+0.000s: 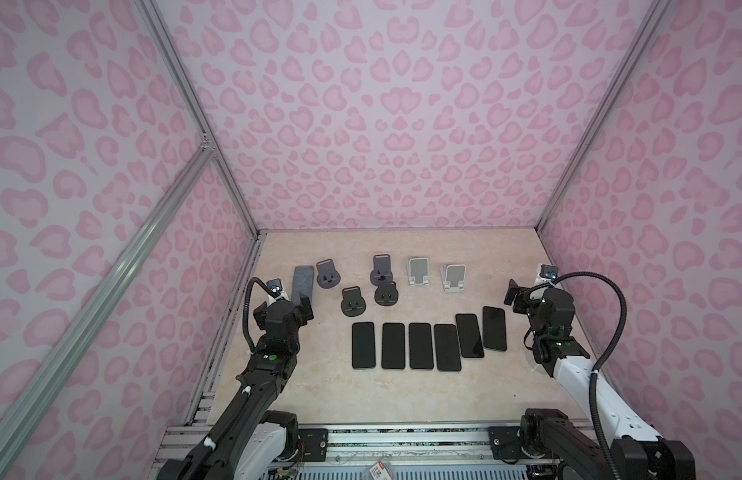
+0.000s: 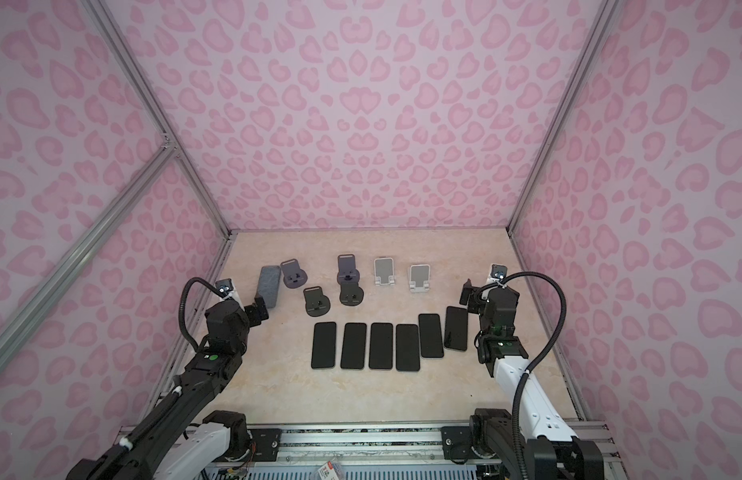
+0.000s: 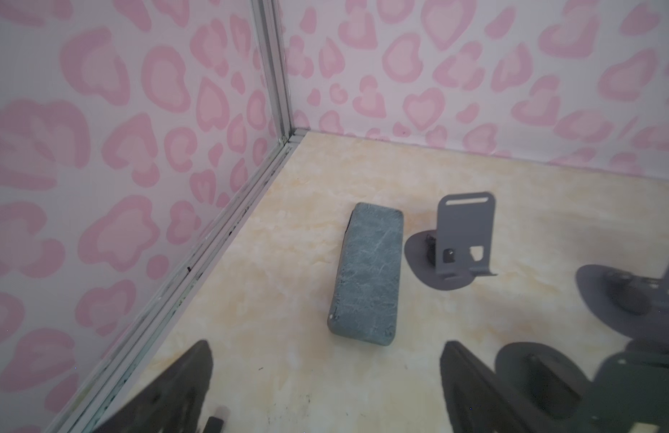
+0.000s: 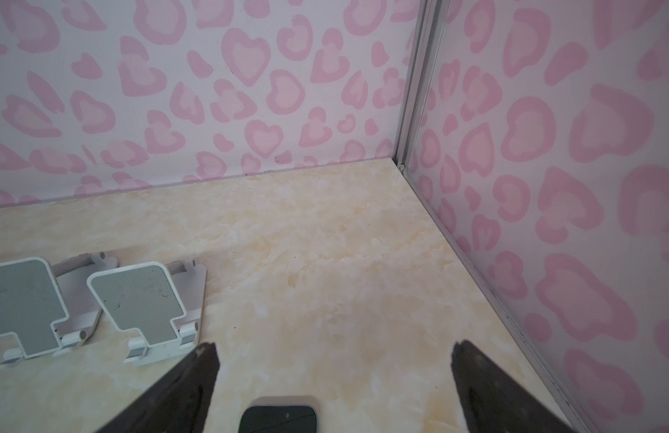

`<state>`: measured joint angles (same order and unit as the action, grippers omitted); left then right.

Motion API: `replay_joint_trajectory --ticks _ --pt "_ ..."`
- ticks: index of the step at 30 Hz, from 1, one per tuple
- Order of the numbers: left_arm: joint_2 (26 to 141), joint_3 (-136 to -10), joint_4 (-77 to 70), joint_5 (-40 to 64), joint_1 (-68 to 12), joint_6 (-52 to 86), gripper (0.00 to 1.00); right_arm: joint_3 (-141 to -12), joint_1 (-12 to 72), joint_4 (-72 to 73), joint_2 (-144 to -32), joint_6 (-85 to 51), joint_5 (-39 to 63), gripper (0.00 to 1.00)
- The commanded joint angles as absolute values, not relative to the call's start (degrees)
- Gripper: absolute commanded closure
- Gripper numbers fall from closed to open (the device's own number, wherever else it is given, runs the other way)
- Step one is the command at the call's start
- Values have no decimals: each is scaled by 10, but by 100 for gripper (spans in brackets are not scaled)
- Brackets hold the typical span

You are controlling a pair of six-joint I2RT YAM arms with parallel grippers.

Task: Remove the phone from the phone stand
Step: Reset both arms

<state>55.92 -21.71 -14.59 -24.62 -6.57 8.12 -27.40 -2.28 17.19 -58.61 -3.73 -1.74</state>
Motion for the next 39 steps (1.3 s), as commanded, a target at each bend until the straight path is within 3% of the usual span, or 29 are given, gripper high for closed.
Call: replay_joint_trajectory --ticks 1,5,9,13,17,22,27,29,39 --pt "626 -184 -361 -219 -56 83 3 -258 -27 242 -616 -24 43 1" --pt "717 -174 -469 -203 -53 47 3 -230 -31 279 -654 -16 60 1" --pt "759 -167 -525 -104 -48 -11 3 -215 -34 316 -703 -3 77 1" --pt "860 -120 -725 -118 -27 10 2 -185 -35 424 -758 -6 64 1" --pt "842 -189 -556 -33 6 22 3 -148 -33 539 -767 -32 3 0" --pt "846 -191 -558 -13 20 31 2 -84 -32 839 -930 -60 -52 0" --pt "845 -191 -559 -13 20 32 2 -184 9 573 -881 -44 -145 0" --pt "846 -191 -559 -13 20 31 2 -187 36 590 -893 -40 -206 0" --pt "845 -190 -560 -15 19 30 2 -176 34 630 -904 -35 -204 0"
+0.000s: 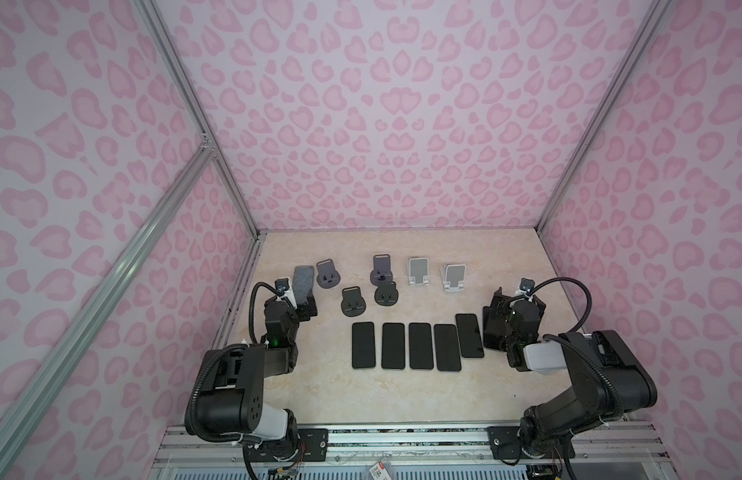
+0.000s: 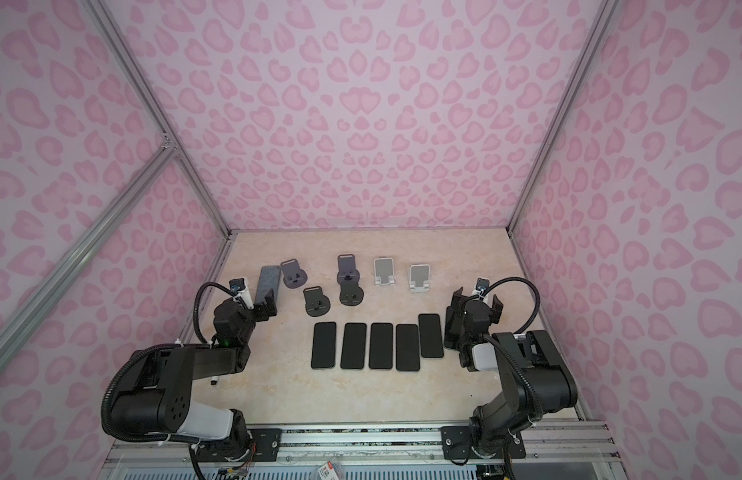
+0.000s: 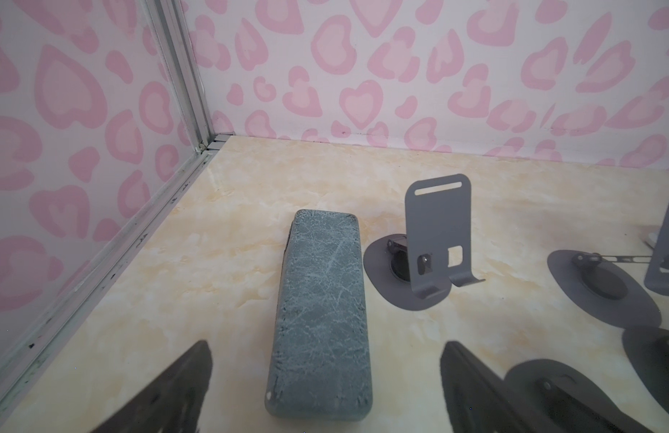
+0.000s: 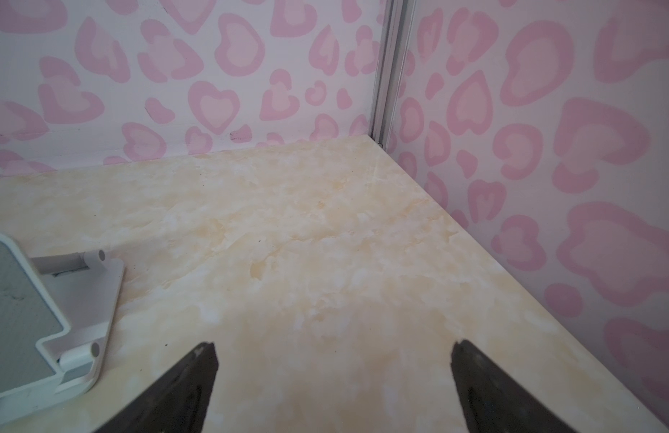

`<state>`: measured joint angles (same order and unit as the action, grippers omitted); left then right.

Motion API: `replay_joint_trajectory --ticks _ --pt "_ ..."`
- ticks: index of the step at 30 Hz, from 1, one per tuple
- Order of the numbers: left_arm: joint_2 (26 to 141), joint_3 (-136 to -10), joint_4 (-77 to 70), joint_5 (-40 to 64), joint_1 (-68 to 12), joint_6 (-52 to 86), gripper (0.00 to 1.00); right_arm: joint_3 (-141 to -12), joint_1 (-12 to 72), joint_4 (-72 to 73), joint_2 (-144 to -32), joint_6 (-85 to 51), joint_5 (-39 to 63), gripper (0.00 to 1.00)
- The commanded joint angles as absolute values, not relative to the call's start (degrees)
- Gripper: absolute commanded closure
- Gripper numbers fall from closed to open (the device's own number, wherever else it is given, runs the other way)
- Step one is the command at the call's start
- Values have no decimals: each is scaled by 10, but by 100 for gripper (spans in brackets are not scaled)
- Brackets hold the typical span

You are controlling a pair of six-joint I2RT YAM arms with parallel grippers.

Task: Remove the phone from the phone stand
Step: Reset both arms

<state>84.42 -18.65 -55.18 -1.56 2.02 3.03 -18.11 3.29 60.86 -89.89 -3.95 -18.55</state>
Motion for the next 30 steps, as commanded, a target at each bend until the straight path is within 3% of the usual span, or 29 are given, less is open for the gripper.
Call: replay_joint_trajectory --ticks 1,30 --pt "845 -190 -559 -16 19 30 3 -176 34 626 -903 -35 -203 0" --pt "845 -192 -558 -32 11 25 2 -175 46 633 -903 -23 -215 0"
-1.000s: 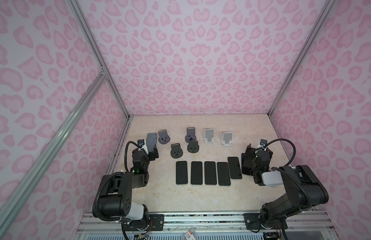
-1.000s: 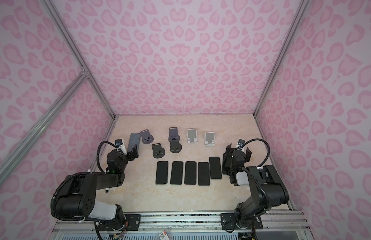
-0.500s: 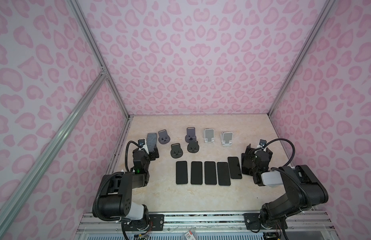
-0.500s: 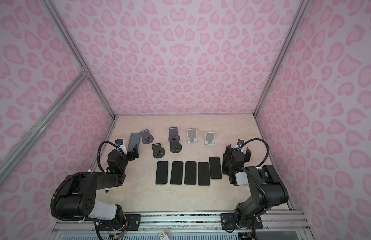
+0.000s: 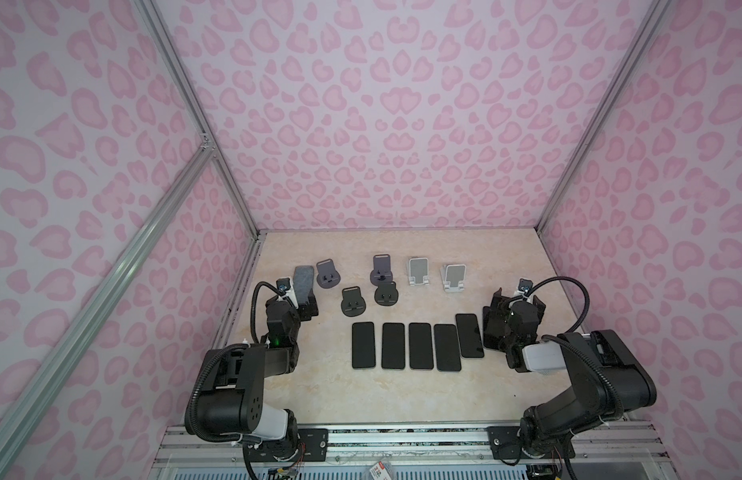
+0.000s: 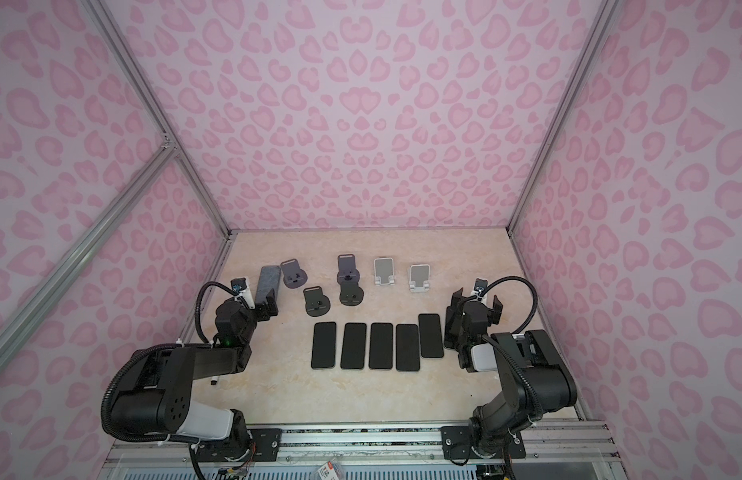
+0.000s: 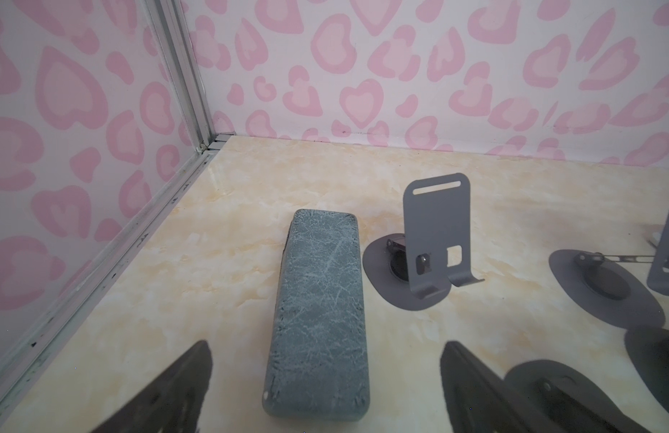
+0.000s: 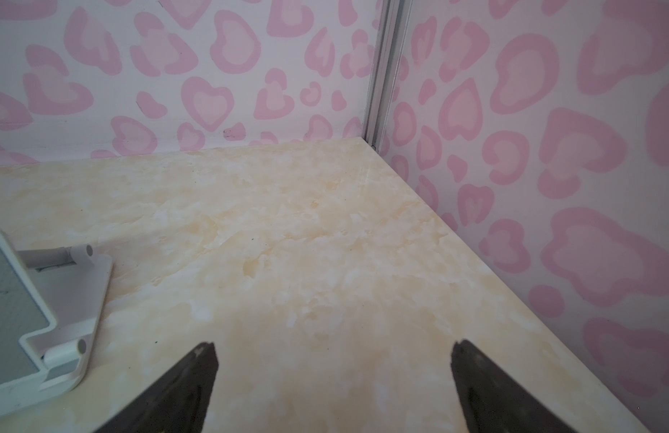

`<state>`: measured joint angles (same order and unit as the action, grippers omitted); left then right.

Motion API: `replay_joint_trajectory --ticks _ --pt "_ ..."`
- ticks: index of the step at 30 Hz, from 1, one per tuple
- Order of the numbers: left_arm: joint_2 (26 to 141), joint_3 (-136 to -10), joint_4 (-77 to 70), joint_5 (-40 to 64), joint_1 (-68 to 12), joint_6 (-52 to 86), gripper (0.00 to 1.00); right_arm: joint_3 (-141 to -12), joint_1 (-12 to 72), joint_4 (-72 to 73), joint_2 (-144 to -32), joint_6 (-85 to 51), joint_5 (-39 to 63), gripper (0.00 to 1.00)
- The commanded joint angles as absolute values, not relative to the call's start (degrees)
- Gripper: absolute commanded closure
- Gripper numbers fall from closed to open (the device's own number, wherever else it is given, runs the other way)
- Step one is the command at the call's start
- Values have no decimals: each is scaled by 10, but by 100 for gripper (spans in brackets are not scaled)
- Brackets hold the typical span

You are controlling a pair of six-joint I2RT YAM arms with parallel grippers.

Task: Remove the phone from the phone stand
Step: Reset both arms

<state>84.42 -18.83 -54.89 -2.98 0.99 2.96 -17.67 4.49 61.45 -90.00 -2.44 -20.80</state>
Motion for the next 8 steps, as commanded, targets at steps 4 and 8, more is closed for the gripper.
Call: replay_joint_trajectory --ticks 4,8 --pt "845 -191 -558 -32 11 25 2 -175 48 632 -904 -22 -217 0" --pt "845 -192 -557 -32 10 25 2 -178 47 627 -904 -23 -215 0"
